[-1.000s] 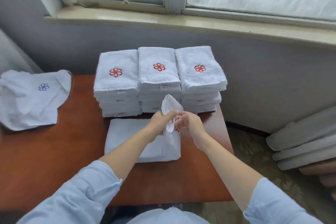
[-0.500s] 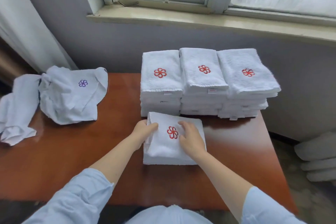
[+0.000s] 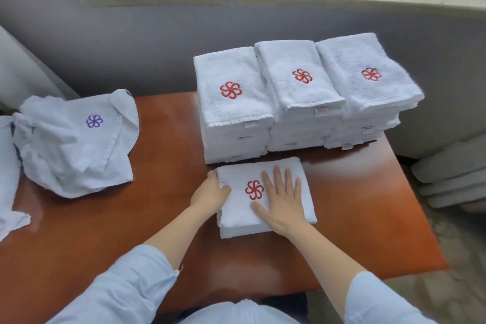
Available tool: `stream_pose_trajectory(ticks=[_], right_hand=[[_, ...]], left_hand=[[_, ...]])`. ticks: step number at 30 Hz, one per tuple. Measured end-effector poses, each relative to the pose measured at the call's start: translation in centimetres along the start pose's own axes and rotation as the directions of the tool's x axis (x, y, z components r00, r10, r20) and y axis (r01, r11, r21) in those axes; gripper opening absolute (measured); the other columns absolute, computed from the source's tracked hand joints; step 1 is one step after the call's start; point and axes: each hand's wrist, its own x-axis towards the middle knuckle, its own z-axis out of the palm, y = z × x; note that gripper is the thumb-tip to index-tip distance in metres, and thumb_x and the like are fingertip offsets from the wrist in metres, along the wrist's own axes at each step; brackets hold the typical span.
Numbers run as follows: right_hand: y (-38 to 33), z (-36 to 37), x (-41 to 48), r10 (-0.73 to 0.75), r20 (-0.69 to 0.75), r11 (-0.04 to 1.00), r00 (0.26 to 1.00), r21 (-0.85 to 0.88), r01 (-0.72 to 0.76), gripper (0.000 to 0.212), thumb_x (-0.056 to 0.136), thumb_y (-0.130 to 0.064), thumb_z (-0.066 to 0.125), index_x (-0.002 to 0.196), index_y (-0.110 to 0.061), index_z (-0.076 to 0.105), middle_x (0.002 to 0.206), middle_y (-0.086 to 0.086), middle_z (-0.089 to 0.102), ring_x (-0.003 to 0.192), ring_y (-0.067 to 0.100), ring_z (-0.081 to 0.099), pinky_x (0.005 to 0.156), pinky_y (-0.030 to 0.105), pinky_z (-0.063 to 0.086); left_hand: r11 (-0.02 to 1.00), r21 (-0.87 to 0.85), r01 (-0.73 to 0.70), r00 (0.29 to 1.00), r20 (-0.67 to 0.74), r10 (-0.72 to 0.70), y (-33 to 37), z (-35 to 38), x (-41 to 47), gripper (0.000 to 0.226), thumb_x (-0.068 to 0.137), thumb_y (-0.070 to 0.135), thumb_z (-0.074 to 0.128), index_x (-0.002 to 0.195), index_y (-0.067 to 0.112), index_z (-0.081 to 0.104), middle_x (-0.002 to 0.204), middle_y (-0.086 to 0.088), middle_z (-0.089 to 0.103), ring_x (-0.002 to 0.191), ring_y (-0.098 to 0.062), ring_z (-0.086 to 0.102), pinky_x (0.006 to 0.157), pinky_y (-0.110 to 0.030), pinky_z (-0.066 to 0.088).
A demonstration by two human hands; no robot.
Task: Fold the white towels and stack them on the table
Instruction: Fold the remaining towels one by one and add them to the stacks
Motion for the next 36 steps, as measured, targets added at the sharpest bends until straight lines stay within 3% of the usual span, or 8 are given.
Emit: stream_pose_trajectory(ticks=[4,8,12,16,22,27,33,36], right_hand=[[0.1,0.3,0.2,-0.003,0.006,1.0,1.0,-0.015,0.003,0.1,0.08,-0.085,0.026,0.146,-0.039,-0.033,0.152,-0.002,-0.046,0.136,0.025,-0.047,0.11,0.049,-0.032],[0.0,0.1,0.2,0.004,0.035,1.0,0.999,0.003,-0.004,0.111,0.072,-0.088,0.035,0.148,-0.04,-0.029,0.151,-0.002,-0.046,0.134,0.025,-0.049,0.111,0.052,-0.031],[0.2,-0.4,0.1,-0.022,0.08,1.0,0.997,0.008,0.021,0.127,0.061,-0.093,0.044,0.145,-0.04,-0.034,0.15,-0.002,-0.048,0.133,0.025,-0.051,0.113,0.054,-0.026],[1.2,-1.0,0.1,-0.096,0.13,0.994,0.987,-0.037,0.102,0.137,0.055,-0.091,0.054,0.146,-0.039,-0.033,0.151,-0.002,-0.046,0.133,0.025,-0.051,0.113,0.054,-0.026],[3.4,-2.1,-0.2,-0.223,0.196,0.966,0.955,-0.087,0.243,0.132,0.058,-0.082,0.062,0.15,-0.041,-0.023,0.157,-0.006,-0.037,0.138,0.02,-0.046,0.114,0.055,-0.024],[6.1,-3.1,-1.9,-0.241,0.11,0.969,0.964,-0.022,0.245,0.1,0.071,-0.065,0.059,0.155,-0.042,0.01,0.165,-0.006,-0.015,0.146,0.018,-0.031,0.11,0.053,-0.031],[10.6,-3.2,-5.0,-0.105,-0.005,0.994,0.994,0.041,0.105,0.078,0.08,-0.051,0.058,0.151,-0.042,0.025,0.165,-0.002,-0.01,0.149,0.02,-0.025,0.115,0.049,-0.025],[12.5,-3.0,-6.0,0.004,-0.013,0.987,1.0,0.163,-0.002,0.074,0.085,-0.042,0.059,0.15,-0.04,0.026,0.165,-0.002,-0.014,0.149,0.021,-0.023,0.119,0.044,-0.013]], left_hand=[[0.936,0.297,-0.191,0.968,-0.101,0.23,-0.7,-0.1,-0.5,0.078,0.087,0.028,0.059,0.15,0.031,0.012,0.11,0.01,0.049,0.089,-0.023,0.061,0.06,-0.032,0.047],[0.68,0.593,-0.431,0.865,0.058,0.498,-1.1,-1.2,0.6,0.068,0.095,0.026,0.055,0.154,0.041,0.022,0.155,-0.002,0.026,0.139,-0.025,0.03,0.104,-0.037,0.043],[0.696,0.515,-0.5,0.866,0.328,0.378,-1.3,-1.9,1.3,0.069,0.097,0.034,0.05,0.155,0.044,0.014,0.165,0.001,0.006,0.15,-0.022,0.005,0.116,-0.039,0.03],[0.664,0.562,-0.494,0.866,0.39,0.314,-1.2,-2.4,1.0,0.093,0.08,0.061,0.064,0.154,0.045,0.01,0.164,0.0,0.009,0.148,-0.025,0.009,0.118,-0.043,0.025],[0.613,0.645,-0.456,0.888,0.368,0.275,-0.6,0.0,-1.2,0.117,0.067,0.074,0.067,0.151,0.049,-0.011,0.151,-0.004,0.022,0.126,-0.027,0.033,0.101,-0.037,0.04],[0.707,0.539,-0.459,0.87,0.435,0.233,0.7,2.6,-3.5,0.129,0.062,0.069,0.073,0.142,0.054,-0.028,0.143,0.002,0.015,0.106,-0.025,0.047,0.088,-0.036,0.049],[0.85,0.347,-0.395,0.853,0.482,0.2,2.5,6.1,-5.9,0.093,0.085,0.069,0.051,0.146,0.055,-0.018,0.147,0.001,0.017,0.08,-0.013,0.055,0.064,-0.019,0.044],[0.929,0.197,-0.312,0.85,0.495,0.181,3.9,7.7,-6.8,0.076,0.096,0.058,0.044,0.148,0.055,-0.012,0.144,0.0,0.032,0.089,-0.015,0.059,0.063,-0.021,0.055]])
